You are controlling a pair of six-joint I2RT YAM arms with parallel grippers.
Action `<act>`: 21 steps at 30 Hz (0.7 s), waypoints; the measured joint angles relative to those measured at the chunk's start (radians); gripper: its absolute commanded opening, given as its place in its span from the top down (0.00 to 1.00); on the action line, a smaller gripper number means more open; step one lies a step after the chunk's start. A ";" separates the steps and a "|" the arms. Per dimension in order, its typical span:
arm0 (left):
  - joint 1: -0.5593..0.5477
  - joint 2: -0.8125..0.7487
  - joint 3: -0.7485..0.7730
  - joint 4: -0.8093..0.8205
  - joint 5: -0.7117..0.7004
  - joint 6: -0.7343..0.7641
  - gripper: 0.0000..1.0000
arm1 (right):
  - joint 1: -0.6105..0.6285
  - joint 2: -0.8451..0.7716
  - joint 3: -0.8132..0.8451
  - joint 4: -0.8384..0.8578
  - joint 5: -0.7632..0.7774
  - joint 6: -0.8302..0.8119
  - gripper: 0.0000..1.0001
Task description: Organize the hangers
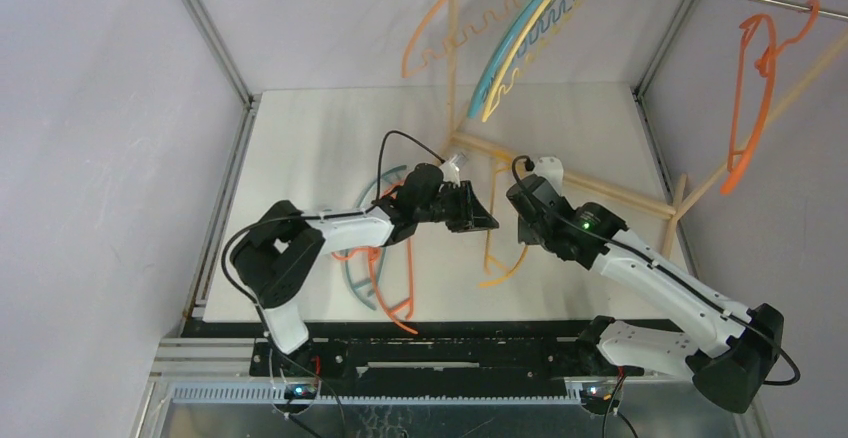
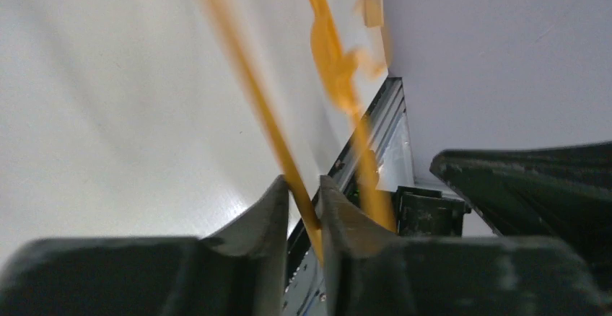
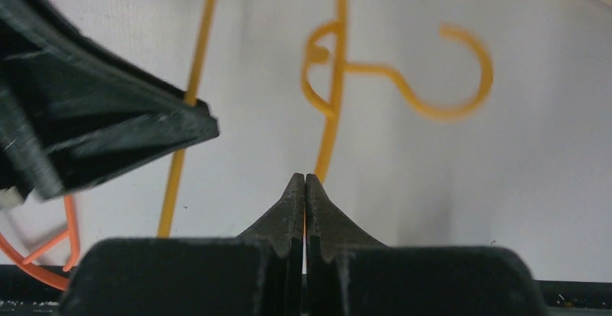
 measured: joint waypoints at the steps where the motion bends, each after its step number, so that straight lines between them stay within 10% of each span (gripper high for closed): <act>1: 0.000 0.014 0.004 0.008 0.001 -0.008 0.96 | 0.004 0.000 0.000 0.000 -0.003 0.000 1.00; 6: -0.001 0.054 0.020 0.039 0.016 -0.023 1.00 | 0.009 0.000 0.025 -0.008 -0.015 0.000 1.00; 13: -0.001 0.054 0.020 0.057 0.020 -0.023 1.00 | -0.080 -0.080 0.034 -0.028 -0.068 0.034 0.68; 16: 0.003 0.051 0.020 0.060 0.018 -0.024 1.00 | -0.180 -0.185 -0.018 -0.020 -0.153 0.072 0.34; 21: 0.017 0.009 0.020 0.064 0.005 -0.034 1.00 | -0.262 -0.366 -0.200 0.021 -0.322 0.150 0.22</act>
